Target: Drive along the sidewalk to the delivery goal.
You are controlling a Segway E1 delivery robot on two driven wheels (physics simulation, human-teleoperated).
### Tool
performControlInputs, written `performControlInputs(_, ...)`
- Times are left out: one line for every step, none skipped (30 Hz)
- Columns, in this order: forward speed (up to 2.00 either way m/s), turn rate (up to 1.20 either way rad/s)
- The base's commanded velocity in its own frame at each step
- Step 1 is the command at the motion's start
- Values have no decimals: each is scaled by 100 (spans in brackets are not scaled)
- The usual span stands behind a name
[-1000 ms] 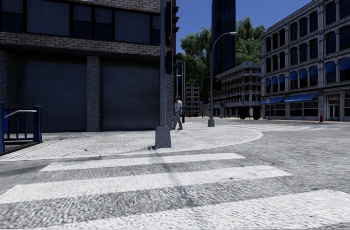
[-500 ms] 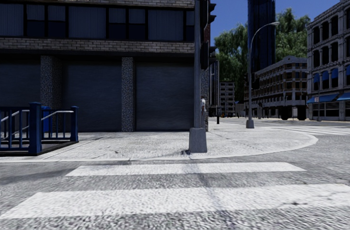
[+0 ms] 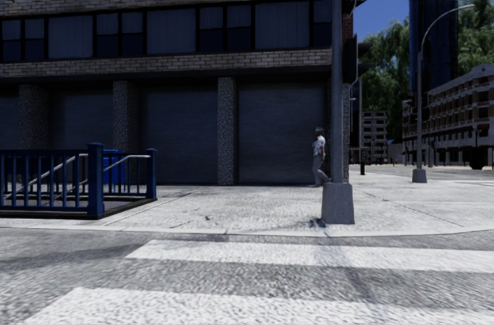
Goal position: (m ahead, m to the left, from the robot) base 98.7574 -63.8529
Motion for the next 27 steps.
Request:
performControlInputs(97,48)
performControlInputs(97,48)
performControlInputs(97,48)
performControlInputs(97,48)
performControlInputs(97,48)
performControlInputs(97,48)
performControlInputs(97,48)
performControlInputs(97,48)
performControlInputs(97,48)
performControlInputs(97,48)
performControlInputs(97,48)
performControlInputs(97,48)
performControlInputs(97,48)
performControlInputs(97,48)
performControlInputs(97,48)
performControlInputs(97,48)
performControlInputs(97,48)
performControlInputs(97,48)
performControlInputs(97,39)
performControlInputs(97,39)
performControlInputs(97,0)
performControlInputs(96,0)
performControlInputs(95,0)
performControlInputs(95,0)
performControlInputs(92,0)
performControlInputs(89,0)
performControlInputs(87,0)
